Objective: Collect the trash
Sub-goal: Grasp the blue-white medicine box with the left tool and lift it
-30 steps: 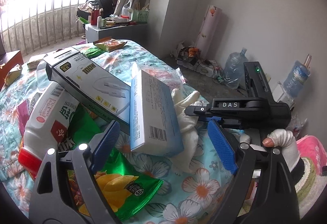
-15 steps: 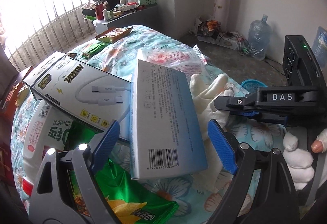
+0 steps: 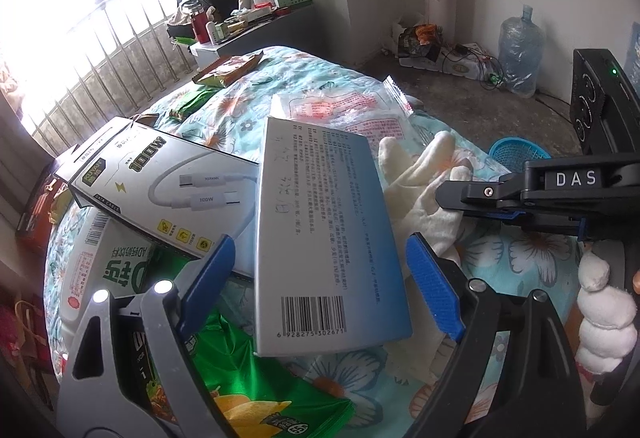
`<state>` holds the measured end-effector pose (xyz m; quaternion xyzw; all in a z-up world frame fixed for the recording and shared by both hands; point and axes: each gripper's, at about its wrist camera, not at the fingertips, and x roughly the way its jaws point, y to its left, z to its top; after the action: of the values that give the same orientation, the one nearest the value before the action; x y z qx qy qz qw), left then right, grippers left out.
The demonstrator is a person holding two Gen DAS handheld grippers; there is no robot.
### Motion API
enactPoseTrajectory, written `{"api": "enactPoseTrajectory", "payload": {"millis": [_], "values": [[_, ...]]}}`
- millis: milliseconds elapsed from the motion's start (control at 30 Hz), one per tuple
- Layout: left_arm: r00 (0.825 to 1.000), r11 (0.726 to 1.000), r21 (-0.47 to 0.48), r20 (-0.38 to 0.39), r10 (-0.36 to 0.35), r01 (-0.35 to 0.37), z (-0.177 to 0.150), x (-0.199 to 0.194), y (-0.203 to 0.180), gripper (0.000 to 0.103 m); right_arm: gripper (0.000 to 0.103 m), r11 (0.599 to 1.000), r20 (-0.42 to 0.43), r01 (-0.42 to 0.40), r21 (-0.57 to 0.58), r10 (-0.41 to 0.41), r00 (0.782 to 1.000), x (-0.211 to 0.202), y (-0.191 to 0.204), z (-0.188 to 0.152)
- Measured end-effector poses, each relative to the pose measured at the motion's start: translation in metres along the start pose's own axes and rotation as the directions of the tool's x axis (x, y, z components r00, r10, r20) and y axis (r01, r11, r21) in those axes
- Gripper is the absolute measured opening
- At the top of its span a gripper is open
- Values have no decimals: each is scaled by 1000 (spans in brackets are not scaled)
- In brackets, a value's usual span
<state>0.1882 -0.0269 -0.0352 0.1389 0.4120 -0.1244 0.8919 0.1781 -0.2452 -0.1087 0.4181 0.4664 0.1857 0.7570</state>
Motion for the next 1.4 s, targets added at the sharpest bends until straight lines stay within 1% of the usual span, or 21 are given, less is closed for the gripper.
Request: {"api": "enactPoseTrajectory", "payload": {"millis": [33,100,133,167,200,267,400,567,633,700,733,800,833,867,900,967,1033,1100,1167,1267,1400], "values": [[1000,1000,-8,-5,-14,14,0,-1,2,73,16,1000,-1,-7,6,7,1000,-1,-1,0],[999,999,-26,-9,-34,34,0,-2,5,69,11,1000,0,-19,11,19,1000,-4,-2,-1],[999,999,-30,-7,-34,34,-1,-2,6,62,9,1000,1,-26,9,26,1000,-6,-1,-1],[999,999,-36,-6,-36,36,-1,-3,7,57,8,1000,4,-30,3,30,1000,-9,1,-2],[999,998,-47,-5,-44,43,-1,-5,10,56,7,999,8,-32,-4,32,999,-11,3,-3],[998,996,-68,0,-58,58,-3,-9,14,49,6,999,12,-35,-16,35,999,-15,7,-5],[997,994,-78,-3,-80,80,-8,-17,17,45,5,999,18,-30,-43,31,999,-24,16,-10],[990,984,-110,-15,-141,139,-21,-29,24,39,5,998,15,-31,-55,32,999,-42,18,-20],[982,974,-138,-24,-186,181,-27,-35,29,39,5,998,14,-23,-66,24,1000,-52,19,-25],[970,958,-170,-36,-240,231,-34,-39,33,39,5,997,14,-9,-79,10,1000,-60,18,-31],[965,951,-185,-33,-260,250,-37,-41,35,40,5,997,15,1,-81,0,1000,-62,17,-35],[959,938,-220,-25,-281,269,-39,-42,39,56,5,996,20,20,-84,-18,1000,-65,13,-38],[960,934,-236,-17,-280,268,-38,-43,40,70,5,996,21,22,-81,-20,1000,-65,10,-38],[962,933,-246,-7,-272,262,-37,-43,40,73,5,997,19,18,-76,-16,1000,-65,8,-38],[965,935,-247,-8,-263,253,-34,-43,39,73,5,997,16,11,-73,-10,1000,-64,7,-38],[972,944,-241,-8,-235,226,-28,-40,33,83,5,997,14,6,-77,-5,1000,-62,7,-39],[982,957,-223,-2,-189,184,-21,-37,23,84,5,997,11,-1,-81,2,1000,-62,7,-40],[988,969,-196,-13,-155,149,-15,-32,12,84,5,997,11,-2,-83,3,1000,-64,6,-40],[994,980,-172,-33,-104,97,-11,-24,2,84,5,997,11,-5,-80,6,1000,-65,3,-40],[996,988,-146,-68,-61,50,-7,-11,-10,84,5,998,12,-14,-69,15,1000,-68,-3,-40],[996,995,-102,-92,-7,-3,-8,-1,-17,84,5,998,17,-26,-57,27,999,-71,-9,-38]]}}
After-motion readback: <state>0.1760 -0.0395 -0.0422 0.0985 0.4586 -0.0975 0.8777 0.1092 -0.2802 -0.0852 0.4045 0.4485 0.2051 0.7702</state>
